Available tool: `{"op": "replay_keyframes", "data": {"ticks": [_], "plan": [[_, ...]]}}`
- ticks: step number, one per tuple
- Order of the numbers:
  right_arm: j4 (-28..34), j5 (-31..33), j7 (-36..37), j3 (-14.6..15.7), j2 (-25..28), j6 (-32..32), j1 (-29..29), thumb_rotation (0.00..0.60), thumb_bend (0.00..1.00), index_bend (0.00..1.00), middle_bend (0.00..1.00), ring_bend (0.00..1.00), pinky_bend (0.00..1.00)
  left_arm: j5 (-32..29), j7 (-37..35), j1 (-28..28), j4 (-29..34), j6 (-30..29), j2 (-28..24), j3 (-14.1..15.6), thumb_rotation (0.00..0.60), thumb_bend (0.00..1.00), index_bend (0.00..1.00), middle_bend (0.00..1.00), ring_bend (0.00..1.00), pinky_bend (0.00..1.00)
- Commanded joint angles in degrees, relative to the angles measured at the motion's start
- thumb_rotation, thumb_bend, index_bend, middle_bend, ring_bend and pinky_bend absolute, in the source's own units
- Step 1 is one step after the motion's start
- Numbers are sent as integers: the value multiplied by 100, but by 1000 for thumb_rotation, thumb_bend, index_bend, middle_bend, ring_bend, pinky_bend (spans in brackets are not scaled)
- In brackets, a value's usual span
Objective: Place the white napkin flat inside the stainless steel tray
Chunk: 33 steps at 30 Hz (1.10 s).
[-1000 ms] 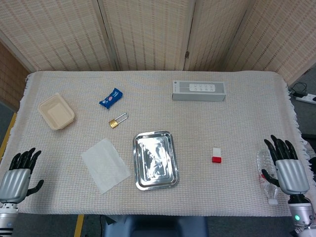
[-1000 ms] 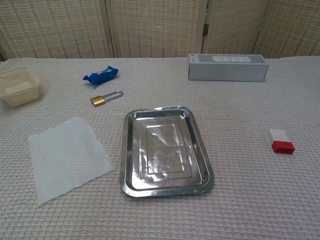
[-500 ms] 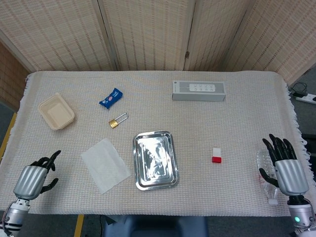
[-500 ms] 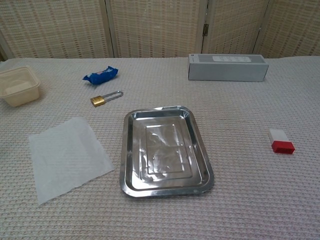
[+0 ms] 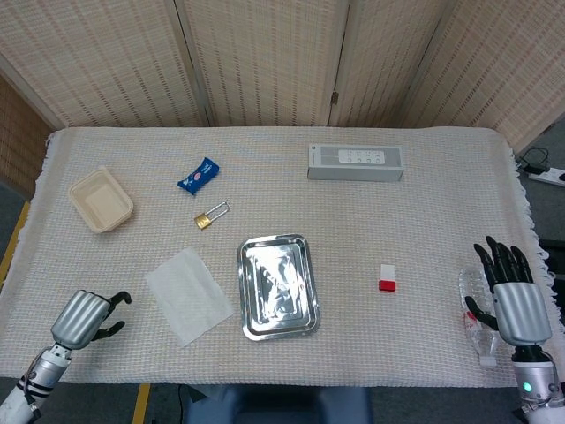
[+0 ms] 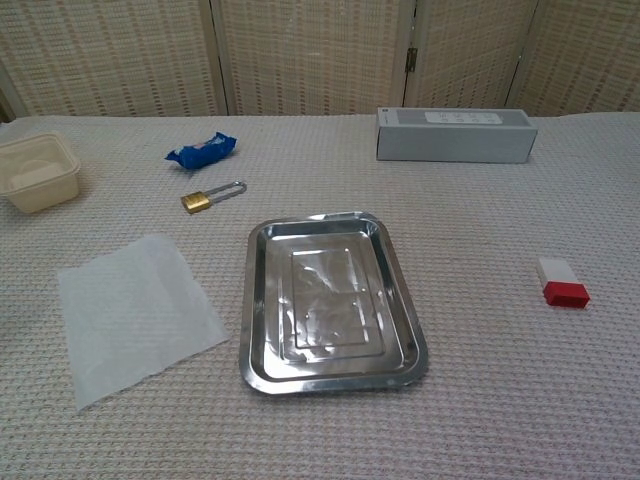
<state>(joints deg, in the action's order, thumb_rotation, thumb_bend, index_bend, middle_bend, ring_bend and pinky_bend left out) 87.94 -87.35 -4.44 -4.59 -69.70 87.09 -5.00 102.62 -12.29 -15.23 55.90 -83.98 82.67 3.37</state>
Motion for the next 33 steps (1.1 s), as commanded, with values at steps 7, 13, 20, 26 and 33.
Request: {"op": "replay_keyframes", "data": {"ticks": [7, 13, 20, 26, 33], "plan": [[29, -29, 71, 9, 22, 23, 6, 600, 325, 0, 0, 0, 0, 370, -1237, -164, -2078, -410, 1017, 389, 600, 228, 492, 1000, 980, 1000], [1, -22, 121, 3, 19, 35, 12, 600, 326, 0, 0, 0, 0, 324, -1631, -178, -2877, -394, 1460, 491, 600, 228, 492, 1000, 982, 1000], [-12, 42, 108, -17, 12, -8, 2, 600, 325, 0, 0, 0, 0, 194, -1917, -266, -3482, -361, 1970, 488, 600, 228, 493, 1000, 991, 1000], [-36, 108, 121, -46, 20, -39, -6, 600, 325, 0, 0, 0, 0, 52, -2137, -337, -3811, -403, 2302, 432, 600, 229, 489, 1000, 991, 1000], [-44, 157, 138, -74, 35, -37, -3, 600, 326, 0, 0, 0, 0, -70, -2378, -428, -4011, -321, 2611, 401, 600, 229, 480, 1000, 990, 1000]]}}
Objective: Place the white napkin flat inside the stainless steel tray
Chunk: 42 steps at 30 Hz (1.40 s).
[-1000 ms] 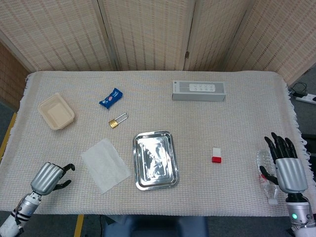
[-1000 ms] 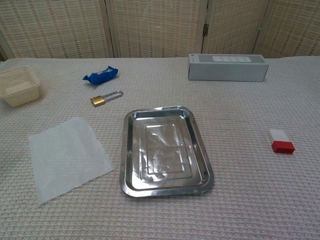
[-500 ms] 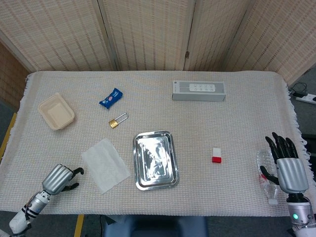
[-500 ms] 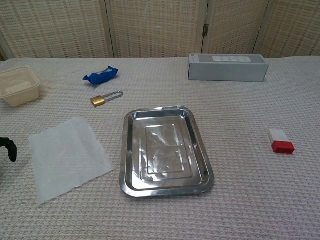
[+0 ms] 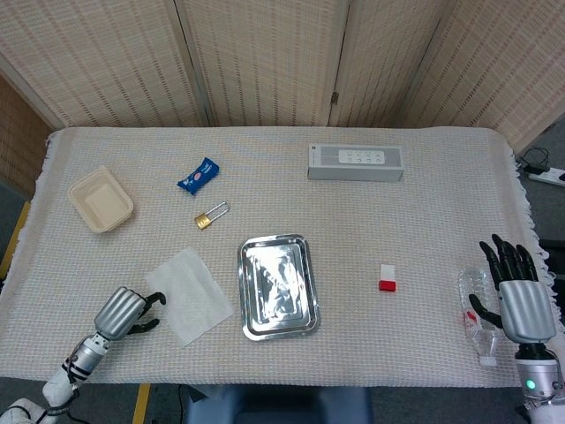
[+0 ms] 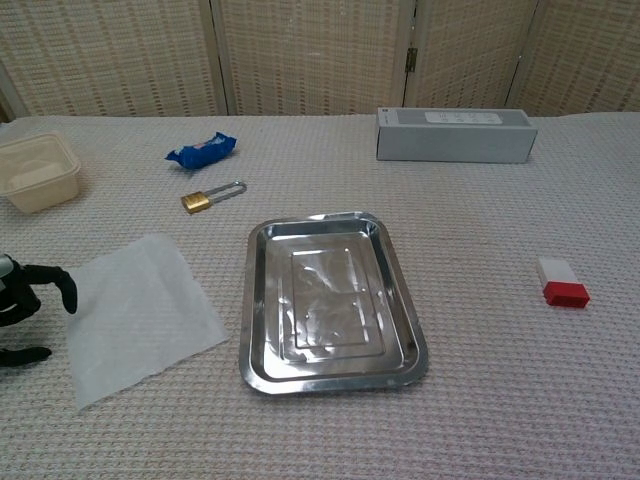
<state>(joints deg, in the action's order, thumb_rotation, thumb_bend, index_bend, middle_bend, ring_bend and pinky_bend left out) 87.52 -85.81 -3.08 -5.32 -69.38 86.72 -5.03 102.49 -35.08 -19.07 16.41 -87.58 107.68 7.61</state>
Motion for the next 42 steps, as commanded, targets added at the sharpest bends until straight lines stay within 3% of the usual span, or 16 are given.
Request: {"op": "replay_keyframes", "data": {"ticks": [1, 10, 18, 24, 42], "plan": [[-4, 6, 0, -2, 5, -4, 0, 600, 326, 0, 0, 0, 0, -80, -167, -66, -73, 62, 158, -32, 600, 229, 470, 1000, 991, 1000], [14, 43, -4, -14, 30, 5, 15, 600, 325, 0, 0, 0, 0, -228, -571, -290, -299, 98, 587, -98, 600, 242, 467, 1000, 995, 1000], [35, 45, 26, -8, 76, 18, 36, 600, 326, 0, 0, 0, 0, -352, -738, -255, -537, 33, 825, -126, 600, 397, 606, 1000, 993, 1000], [54, 38, 14, 1, 79, 2, 31, 600, 325, 0, 0, 0, 0, -385, -708, -240, -639, -77, 854, -106, 600, 486, 631, 1000, 994, 1000], [138, -37, 28, 39, 156, 71, 76, 600, 326, 0, 0, 0, 0, -659, -606, -472, -608, -906, 733, -372, 600, 506, 631, 1000, 995, 1000]]}}
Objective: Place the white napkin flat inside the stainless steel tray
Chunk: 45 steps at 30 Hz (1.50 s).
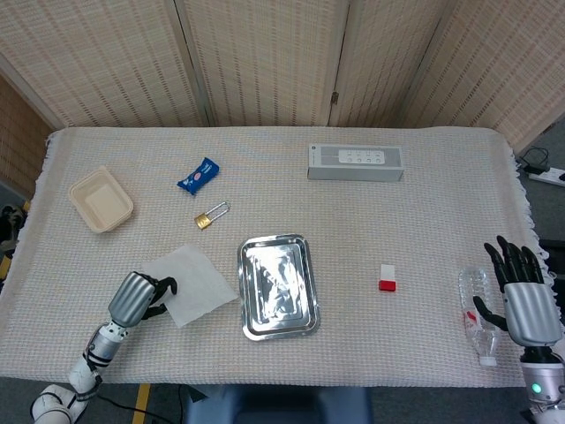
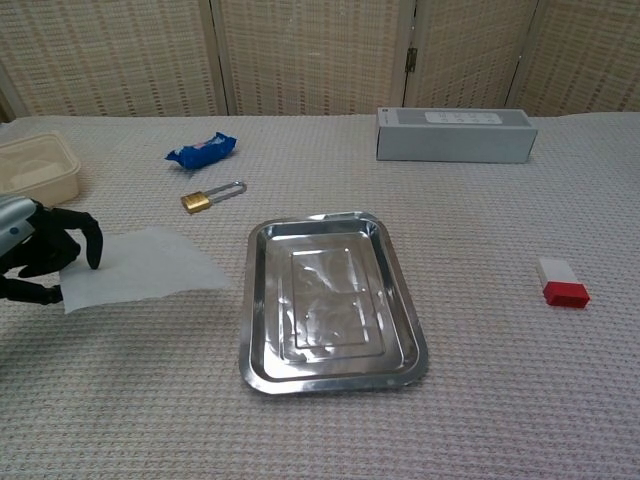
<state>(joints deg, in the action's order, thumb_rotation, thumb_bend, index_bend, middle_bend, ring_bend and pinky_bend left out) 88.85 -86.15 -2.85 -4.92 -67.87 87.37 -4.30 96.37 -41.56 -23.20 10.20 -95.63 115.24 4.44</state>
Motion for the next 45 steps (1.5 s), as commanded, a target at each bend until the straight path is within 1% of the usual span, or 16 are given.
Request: {"op": "replay_keyframes", "data": {"ticks": [1, 7, 12, 15, 18, 23, 24, 33, 36, 45], "plan": [[7, -1, 10, -3, 9, 7, 4, 600, 325, 0, 0, 0, 0, -75, 48, -96, 39, -169, -30, -90, 600, 506, 632, 1000, 996, 1000], [58, -42, 80, 1, 51, 44, 18, 600, 325, 0, 0, 0, 0, -51, 225, -364, 158, -453, -4, -122, 600, 507, 633, 1000, 995, 1000], [122, -127, 251, 35, 168, 167, 94, 600, 326, 0, 0, 0, 0, -28, 445, -810, 276, -524, 94, -183, 600, 507, 632, 1000, 993, 1000], [162, -176, 382, 60, 271, 289, 178, 600, 325, 0, 0, 0, 0, 32, 599, -1056, 329, -549, 171, -172, 600, 507, 631, 1000, 993, 1000], [189, -204, 516, 67, 375, 438, 274, 600, 325, 0, 0, 0, 0, 80, 663, -1199, 432, -523, 269, -143, 600, 507, 631, 1000, 993, 1000], [249, -252, 716, 85, 528, 671, 432, 600, 325, 0, 0, 0, 0, 253, 774, -1199, 503, -444, 558, 57, 600, 507, 628, 1000, 993, 1000], [262, -270, 753, 96, 553, 696, 454, 600, 325, 0, 0, 0, 0, 248, 786, -1201, 502, -433, 637, 53, 600, 507, 627, 1000, 993, 1000], [277, -370, 1089, 104, 703, 846, 551, 600, 326, 0, 0, 0, 0, 355, 981, -1347, 148, 175, 1225, 226, 600, 508, 622, 1000, 992, 1000], [277, -371, 1184, 96, 738, 834, 551, 600, 326, 0, 0, 0, 0, 368, 1059, -1376, 31, 339, 1328, 264, 600, 508, 614, 1000, 992, 1000], [291, -241, 1291, 61, 804, 695, 532, 600, 326, 0, 0, 0, 0, 284, 1050, -1517, -118, 754, 1470, 242, 600, 508, 592, 1000, 991, 1000]]}}
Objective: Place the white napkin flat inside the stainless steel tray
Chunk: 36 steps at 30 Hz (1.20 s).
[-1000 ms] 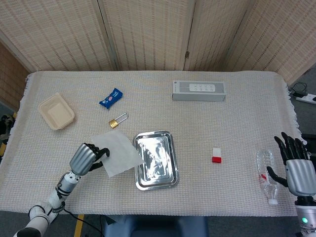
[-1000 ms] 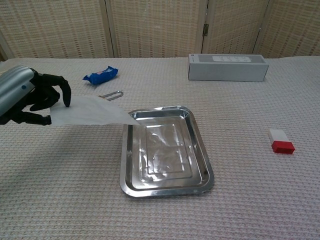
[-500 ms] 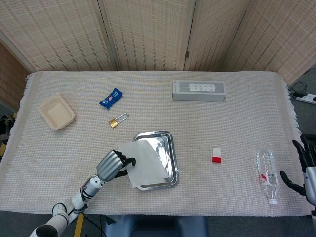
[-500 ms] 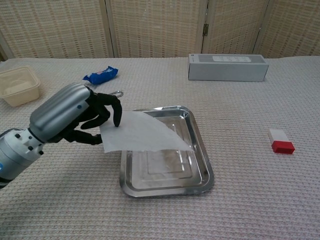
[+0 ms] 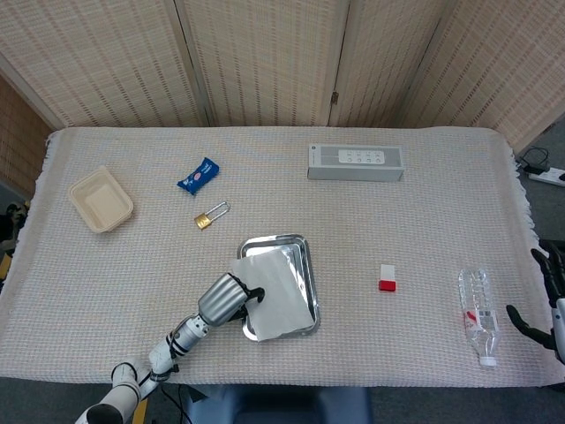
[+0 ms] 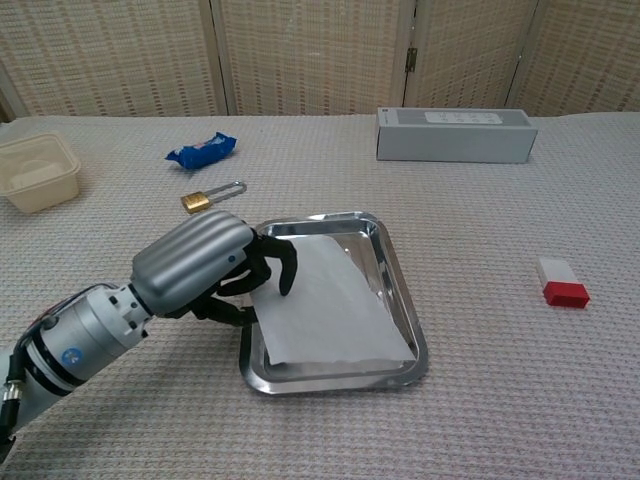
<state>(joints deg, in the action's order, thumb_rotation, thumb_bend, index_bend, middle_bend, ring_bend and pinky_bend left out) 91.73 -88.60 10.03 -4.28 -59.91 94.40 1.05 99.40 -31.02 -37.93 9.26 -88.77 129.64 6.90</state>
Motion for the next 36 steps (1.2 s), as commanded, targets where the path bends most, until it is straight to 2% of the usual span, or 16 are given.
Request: {"op": "replay_keyframes", "data": {"ticks": [1, 5, 11, 15, 18, 20, 24, 28, 36], "plan": [[6, 0, 0, -4, 10, -8, -2, 600, 326, 0, 0, 0, 0, -28, -6, -66, -23, 95, 36, -10, 600, 507, 589, 1000, 991, 1000], [15, 16, 24, -19, 20, -1, 9, 600, 326, 0, 0, 0, 0, -61, 52, -150, 9, 198, 36, -33, 600, 507, 543, 1000, 991, 1000], [9, 56, -27, -46, 7, -14, 10, 600, 326, 0, 0, 0, 0, -87, 140, -197, -107, 227, 24, -38, 600, 506, 298, 1000, 989, 1000], [1, 95, -146, -79, -41, -3, 9, 600, 326, 0, 0, 0, 0, -106, 121, -175, -110, 187, -8, -38, 600, 492, 236, 1000, 988, 1000], [12, 80, -161, -89, -53, 25, 16, 600, 325, 0, 0, 0, 0, -115, 136, -165, -91, 201, -29, -30, 600, 363, 206, 1000, 987, 1000], [15, 67, -157, -90, -56, 35, 20, 600, 326, 0, 0, 0, 0, -142, 180, -163, -62, 276, -43, -43, 600, 263, 149, 1000, 984, 1000], [13, 30, -139, -82, -49, 45, 25, 600, 325, 0, 0, 0, 0, -203, 350, -207, 22, 462, -69, -86, 600, 177, 58, 1000, 983, 1000], [15, -4, -100, -86, -31, 87, 40, 600, 325, 0, 0, 0, 0, -206, 622, -332, 87, 422, -127, -109, 600, 156, 17, 1000, 983, 1000], [-8, -4, -51, -87, -16, 23, 17, 600, 325, 0, 0, 0, 0, -130, 1166, -505, 366, 402, -406, -57, 600, 130, 0, 1000, 983, 1000]]}}
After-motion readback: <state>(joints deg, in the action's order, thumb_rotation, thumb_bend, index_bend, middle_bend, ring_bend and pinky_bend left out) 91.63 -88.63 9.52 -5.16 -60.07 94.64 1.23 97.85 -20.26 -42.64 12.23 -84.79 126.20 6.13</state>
